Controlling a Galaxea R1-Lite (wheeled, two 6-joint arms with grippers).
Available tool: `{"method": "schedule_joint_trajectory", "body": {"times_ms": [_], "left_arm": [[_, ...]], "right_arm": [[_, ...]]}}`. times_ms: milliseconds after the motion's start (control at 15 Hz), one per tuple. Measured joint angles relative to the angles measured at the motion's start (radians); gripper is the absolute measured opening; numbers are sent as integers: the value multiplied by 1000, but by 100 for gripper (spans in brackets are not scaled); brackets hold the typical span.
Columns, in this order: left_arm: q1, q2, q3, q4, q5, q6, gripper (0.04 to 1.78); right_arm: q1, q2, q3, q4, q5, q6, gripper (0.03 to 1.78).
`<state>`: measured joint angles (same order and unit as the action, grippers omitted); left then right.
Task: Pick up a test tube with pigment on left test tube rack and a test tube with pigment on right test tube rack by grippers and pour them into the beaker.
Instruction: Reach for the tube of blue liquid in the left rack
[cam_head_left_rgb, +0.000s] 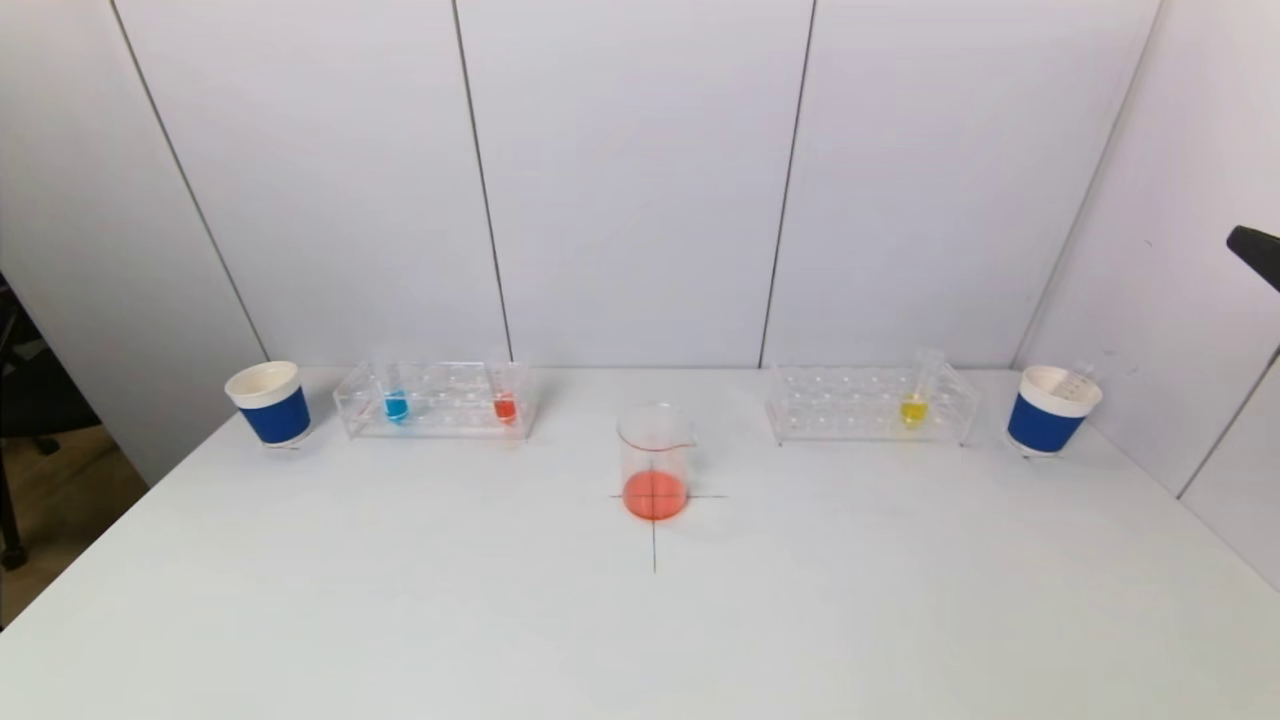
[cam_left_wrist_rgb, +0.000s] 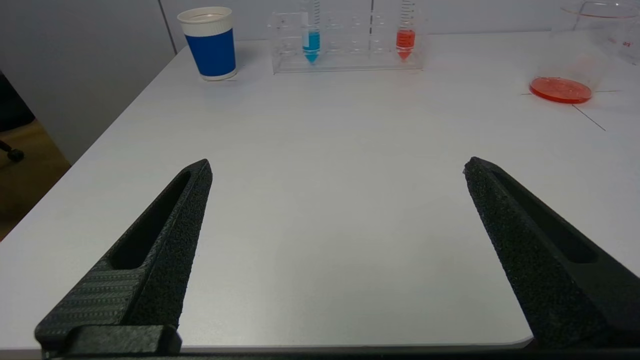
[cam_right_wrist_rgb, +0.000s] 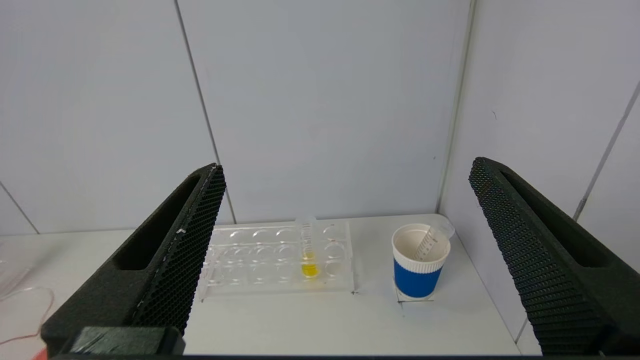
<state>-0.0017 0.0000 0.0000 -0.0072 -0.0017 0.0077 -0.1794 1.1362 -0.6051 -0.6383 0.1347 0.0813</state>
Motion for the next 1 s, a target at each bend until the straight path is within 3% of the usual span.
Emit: {"method": "schedule_joint_trajectory", "body": {"times_ms": [200, 400, 467, 733, 1000], "left_arm": [[0, 0, 0, 0, 0, 0, 176], [0, 0, 0, 0, 0, 0, 176], [0, 0, 0, 0, 0, 0, 176], [0, 0, 0, 0, 0, 0, 176], [0, 0, 0, 0, 0, 0, 176]], "right_arm": [[20, -108, 35, 52, -16, -1, 177], [108, -217, 107, 62, -135, -8, 177], [127, -257, 138, 67, -154, -15, 177], [153, -424, 272, 94, -173, -41, 177], [151, -607, 365, 208, -175, -43, 177]]}}
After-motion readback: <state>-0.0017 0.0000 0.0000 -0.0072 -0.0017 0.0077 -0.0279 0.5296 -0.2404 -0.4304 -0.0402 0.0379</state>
